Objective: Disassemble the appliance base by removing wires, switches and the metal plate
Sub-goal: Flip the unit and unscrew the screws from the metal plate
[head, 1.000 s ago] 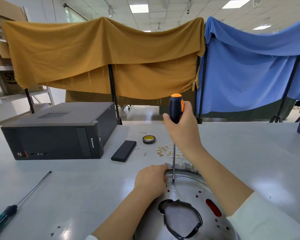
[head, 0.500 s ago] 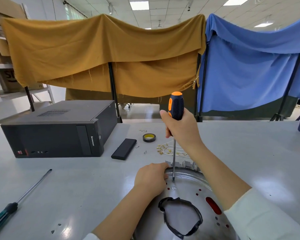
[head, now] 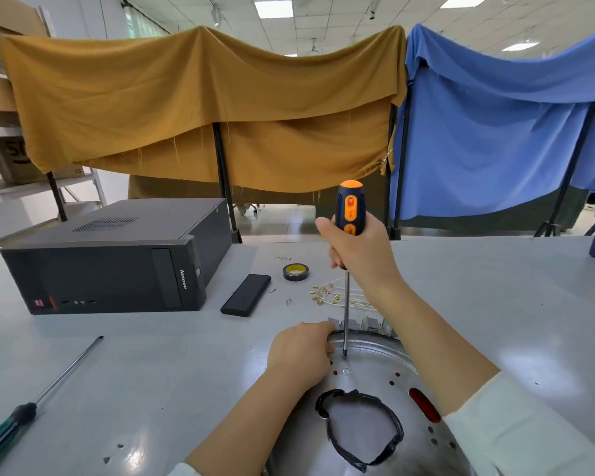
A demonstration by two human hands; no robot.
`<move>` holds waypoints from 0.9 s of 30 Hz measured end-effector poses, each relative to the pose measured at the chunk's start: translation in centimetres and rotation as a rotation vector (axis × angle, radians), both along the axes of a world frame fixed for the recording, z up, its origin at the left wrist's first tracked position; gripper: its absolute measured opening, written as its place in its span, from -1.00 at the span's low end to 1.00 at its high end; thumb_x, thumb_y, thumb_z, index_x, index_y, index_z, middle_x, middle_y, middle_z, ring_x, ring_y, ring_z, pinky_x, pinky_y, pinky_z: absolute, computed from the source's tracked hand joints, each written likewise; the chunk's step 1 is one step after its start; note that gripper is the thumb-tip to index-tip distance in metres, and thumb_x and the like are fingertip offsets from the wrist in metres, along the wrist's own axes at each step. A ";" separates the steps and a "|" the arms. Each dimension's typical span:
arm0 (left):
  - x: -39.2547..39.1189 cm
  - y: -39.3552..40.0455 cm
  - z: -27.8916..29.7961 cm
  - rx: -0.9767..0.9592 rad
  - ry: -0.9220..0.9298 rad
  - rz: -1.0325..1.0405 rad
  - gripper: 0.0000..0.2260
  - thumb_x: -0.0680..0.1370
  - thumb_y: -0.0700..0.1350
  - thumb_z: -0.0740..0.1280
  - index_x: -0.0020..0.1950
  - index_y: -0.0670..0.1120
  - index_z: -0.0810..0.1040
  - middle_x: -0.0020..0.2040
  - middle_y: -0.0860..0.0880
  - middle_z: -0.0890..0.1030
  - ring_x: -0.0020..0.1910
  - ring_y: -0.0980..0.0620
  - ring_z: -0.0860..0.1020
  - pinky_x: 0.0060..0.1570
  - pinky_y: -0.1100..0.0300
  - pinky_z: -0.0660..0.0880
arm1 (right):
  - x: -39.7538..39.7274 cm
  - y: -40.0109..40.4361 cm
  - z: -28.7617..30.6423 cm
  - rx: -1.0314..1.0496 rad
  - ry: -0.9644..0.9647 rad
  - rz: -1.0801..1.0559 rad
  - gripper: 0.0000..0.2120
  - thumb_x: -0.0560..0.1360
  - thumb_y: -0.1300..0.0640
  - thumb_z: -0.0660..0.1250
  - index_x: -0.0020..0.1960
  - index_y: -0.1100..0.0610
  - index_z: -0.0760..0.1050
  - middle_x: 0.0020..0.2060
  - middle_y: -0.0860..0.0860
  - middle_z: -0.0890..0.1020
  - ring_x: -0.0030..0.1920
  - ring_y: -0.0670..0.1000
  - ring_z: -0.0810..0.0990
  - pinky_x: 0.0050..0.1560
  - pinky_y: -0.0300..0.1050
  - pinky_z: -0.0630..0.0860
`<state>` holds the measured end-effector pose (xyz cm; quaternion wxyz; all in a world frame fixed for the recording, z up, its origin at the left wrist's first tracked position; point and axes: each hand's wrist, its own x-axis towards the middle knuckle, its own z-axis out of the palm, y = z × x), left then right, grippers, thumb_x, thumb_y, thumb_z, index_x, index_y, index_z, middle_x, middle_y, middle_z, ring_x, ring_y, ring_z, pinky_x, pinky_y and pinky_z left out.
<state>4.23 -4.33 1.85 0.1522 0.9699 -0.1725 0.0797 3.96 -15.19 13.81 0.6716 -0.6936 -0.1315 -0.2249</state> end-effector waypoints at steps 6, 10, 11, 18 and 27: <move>-0.1 0.0 0.1 0.006 -0.011 -0.005 -0.77 0.53 -0.13 0.18 0.14 0.10 0.45 -0.02 -0.02 0.60 -0.03 -0.10 0.53 -0.25 0.18 0.27 | -0.3 0.4 -0.2 0.171 -0.017 -0.033 -0.79 0.41 0.30 0.33 -0.28 0.09 0.34 -0.49 -0.01 0.37 -0.49 -0.04 0.32 -0.49 -0.18 0.34; -0.1 0.0 0.0 0.007 -0.011 0.000 -0.76 0.52 -0.14 0.18 0.13 0.11 0.46 -0.02 -0.02 0.59 -0.04 -0.09 0.52 -0.26 0.19 0.26 | -0.2 -0.8 0.9 0.074 0.181 0.646 -0.76 0.36 0.36 0.25 -0.31 0.11 0.25 -0.54 -0.06 0.25 -0.54 -0.10 0.20 -0.52 -0.28 0.14; -0.1 0.0 0.0 0.006 -0.012 0.001 -0.75 0.52 -0.14 0.17 0.14 0.11 0.45 -0.02 -0.02 0.59 -0.03 -0.09 0.52 -0.25 0.19 0.26 | 0.0 -0.9 1.0 0.058 0.185 0.616 -0.76 0.38 0.35 0.26 -0.30 0.12 0.25 -0.53 -0.05 0.25 -0.54 -0.10 0.21 -0.51 -0.26 0.15; 0.0 0.0 0.0 -0.004 -0.008 -0.008 -0.79 0.53 -0.13 0.17 0.11 0.10 0.45 -0.02 -0.02 0.60 -0.03 -0.10 0.52 -0.24 0.18 0.28 | -0.4 0.5 -0.3 -0.020 -0.123 -0.307 -0.75 0.45 0.12 0.39 -0.23 0.06 0.31 -0.39 0.01 0.43 -0.44 0.03 0.51 -0.43 -0.14 0.46; -0.2 0.0 0.1 0.009 -0.010 -0.004 -0.79 0.53 -0.13 0.17 0.11 0.10 0.45 -0.02 -0.02 0.60 -0.02 -0.10 0.52 -0.23 0.18 0.28 | 0.2 -0.6 1.2 0.026 0.156 0.314 -0.76 0.44 0.31 0.30 -0.30 0.12 0.30 -0.49 0.03 0.28 -0.55 -0.04 0.23 -0.47 -0.21 0.27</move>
